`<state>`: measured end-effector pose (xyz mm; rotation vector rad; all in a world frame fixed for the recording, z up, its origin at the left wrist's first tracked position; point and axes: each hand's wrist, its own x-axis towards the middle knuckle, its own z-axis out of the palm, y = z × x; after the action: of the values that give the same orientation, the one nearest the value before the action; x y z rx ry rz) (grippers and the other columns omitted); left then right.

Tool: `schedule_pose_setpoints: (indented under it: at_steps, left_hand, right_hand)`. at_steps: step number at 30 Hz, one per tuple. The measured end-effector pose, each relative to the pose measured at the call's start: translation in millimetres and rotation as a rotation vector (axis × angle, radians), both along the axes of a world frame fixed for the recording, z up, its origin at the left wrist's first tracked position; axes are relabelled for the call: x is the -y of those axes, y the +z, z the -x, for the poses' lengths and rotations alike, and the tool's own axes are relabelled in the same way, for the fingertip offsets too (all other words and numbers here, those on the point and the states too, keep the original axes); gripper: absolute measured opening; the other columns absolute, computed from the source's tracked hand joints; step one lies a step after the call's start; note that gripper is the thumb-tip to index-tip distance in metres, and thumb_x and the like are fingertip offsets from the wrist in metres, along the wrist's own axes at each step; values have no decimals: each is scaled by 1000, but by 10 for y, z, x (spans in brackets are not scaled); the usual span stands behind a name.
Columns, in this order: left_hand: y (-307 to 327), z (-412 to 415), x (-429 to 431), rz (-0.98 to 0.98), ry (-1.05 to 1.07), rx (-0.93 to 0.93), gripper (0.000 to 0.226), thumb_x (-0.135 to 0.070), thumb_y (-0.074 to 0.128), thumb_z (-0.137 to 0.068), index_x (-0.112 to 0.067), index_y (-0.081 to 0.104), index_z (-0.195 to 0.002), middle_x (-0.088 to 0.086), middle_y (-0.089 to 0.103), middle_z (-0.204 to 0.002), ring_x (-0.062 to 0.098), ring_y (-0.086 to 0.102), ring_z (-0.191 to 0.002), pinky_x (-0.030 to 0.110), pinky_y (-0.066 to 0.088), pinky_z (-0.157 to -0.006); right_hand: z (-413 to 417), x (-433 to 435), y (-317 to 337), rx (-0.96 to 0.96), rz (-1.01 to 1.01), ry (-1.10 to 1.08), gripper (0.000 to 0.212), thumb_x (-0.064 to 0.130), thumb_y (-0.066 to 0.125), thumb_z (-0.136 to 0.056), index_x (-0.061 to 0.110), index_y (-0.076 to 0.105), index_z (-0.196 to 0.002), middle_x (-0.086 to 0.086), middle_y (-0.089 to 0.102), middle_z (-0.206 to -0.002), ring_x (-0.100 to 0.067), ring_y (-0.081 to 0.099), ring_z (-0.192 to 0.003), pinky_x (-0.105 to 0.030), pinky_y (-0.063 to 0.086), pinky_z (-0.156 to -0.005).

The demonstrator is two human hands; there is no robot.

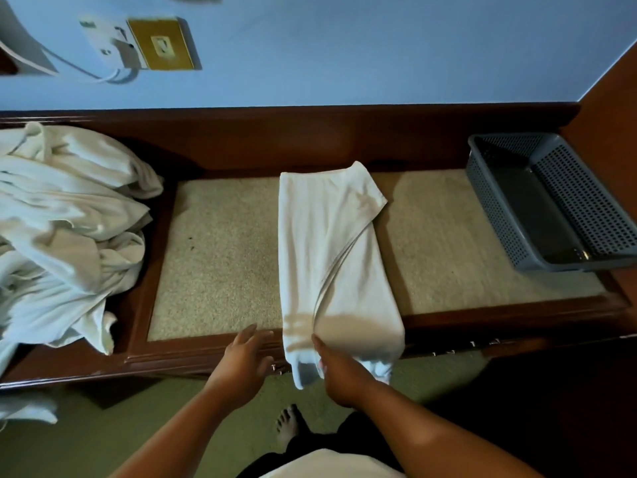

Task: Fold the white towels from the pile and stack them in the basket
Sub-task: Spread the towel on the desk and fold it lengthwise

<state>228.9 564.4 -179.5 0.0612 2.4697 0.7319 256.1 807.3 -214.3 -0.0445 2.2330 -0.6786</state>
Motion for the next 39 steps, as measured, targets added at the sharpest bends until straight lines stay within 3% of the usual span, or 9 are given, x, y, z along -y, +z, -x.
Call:
schedule_pose_setpoints:
  at_steps: [2, 3, 5, 8, 13, 19, 26, 32, 39]
  left_hand:
    - [-26, -24, 7, -10, 4, -7, 51, -29, 63, -95, -29, 50, -144, 1, 34, -159, 29, 57, -124, 45, 44, -109]
    - [-33, -30, -11, -20, 4, -19, 49, -29, 63, -94, -28, 52, -142, 0, 39, -154, 26, 57, -122, 43, 46, -107]
    - [-38, -35, -89, -49, -2, -28, 46, -27, 63, -94, -26, 55, -139, -1, 49, -143, 19, 60, -116, 36, 49, -101]
    - [-57, -17, -294, -69, -12, -19, 45, -28, 61, -96, -24, 55, -140, -3, 56, -133, 10, 61, -111, 28, 50, -95]
    - [-162, 119, -755, -46, 180, 46, 36, -37, 62, -94, -18, 60, -124, -4, 70, -107, 16, 66, -96, 31, 52, -82]
    - [-216, 276, -1190, -76, 473, 395, 38, -39, 70, -85, -2, 68, -81, 6, 71, -60, 22, 69, -54, 30, 53, -56]
    - [-652, -72, -1413, -295, 726, 713, 30, -29, 82, -83, -11, 65, -99, 12, 52, -79, 21, 48, -62, 30, 39, -57]
    - [-831, -360, -1334, -112, 512, 504, 12, -21, 72, -83, -17, 67, -93, 8, 71, -91, 23, 66, -83, 35, 54, -73]
    - [-773, -549, -1185, -39, 451, 420, 14, -12, 68, -86, -6, 55, -86, 2, 58, -73, 20, 55, -67, 33, 43, -63]
  right_hand:
    - [3, -52, 38, -133, -77, -36, 26, 54, 60, -91, 47, 61, -116, 9, 62, -104, -20, 60, -112, -31, 44, -103]
    - [26, -125, 58, -208, -140, -18, 29, 53, 59, -91, 41, 63, -117, 8, 62, -110, -19, 58, -117, -33, 41, -107]
    - [75, -258, 123, -242, -128, -43, 51, 24, 46, -96, 34, 45, -146, 3, 54, -135, -19, 53, -125, -32, 39, -108]
    - [112, -535, 195, -281, -119, -232, 54, 8, 42, -93, 28, 49, -142, 2, 53, -130, -19, 57, -118, -32, 45, -101]
    - [132, -980, 248, -121, -337, -230, 28, 13, 52, -87, 24, 65, -109, 2, 60, -123, -23, 60, -113, -31, 48, -88]
    - [35, -1450, -111, 142, -260, -456, 46, 27, 64, -91, 16, 53, -135, -9, 57, -138, -27, 56, -125, -30, 44, -98]
    - [-15, -1430, -721, 275, 80, -798, 74, 33, 75, -56, 18, 63, -127, -10, 63, -125, -24, 66, -105, -38, 58, -87]
    - [-293, -1447, -870, 416, 84, -666, 46, 27, 75, -89, 5, 63, -128, -10, 66, -124, -27, 65, -112, -31, 49, -84]
    - [-727, -1397, -898, 359, 160, -655, 36, 28, 65, -97, 3, 66, -123, -11, 70, -116, -25, 66, -109, -37, 52, -91]
